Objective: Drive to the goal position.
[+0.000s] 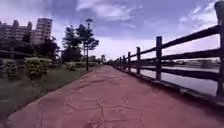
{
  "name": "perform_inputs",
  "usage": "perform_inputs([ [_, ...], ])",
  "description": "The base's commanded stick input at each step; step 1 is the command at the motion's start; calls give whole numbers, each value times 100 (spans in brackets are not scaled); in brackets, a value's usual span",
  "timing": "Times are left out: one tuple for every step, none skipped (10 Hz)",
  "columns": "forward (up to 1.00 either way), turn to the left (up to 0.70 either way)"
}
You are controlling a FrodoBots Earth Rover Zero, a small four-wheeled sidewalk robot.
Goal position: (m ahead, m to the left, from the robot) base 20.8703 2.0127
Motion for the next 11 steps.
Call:
perform_inputs([
  [100, 0],
  [100, 0],
  [100, 0],
  [100, 0],
  [100, 0],
  [100, 0],
  [100, 0],
  [100, 4],
  [100, 20],
  [100, 16],
  [100, 6],
])
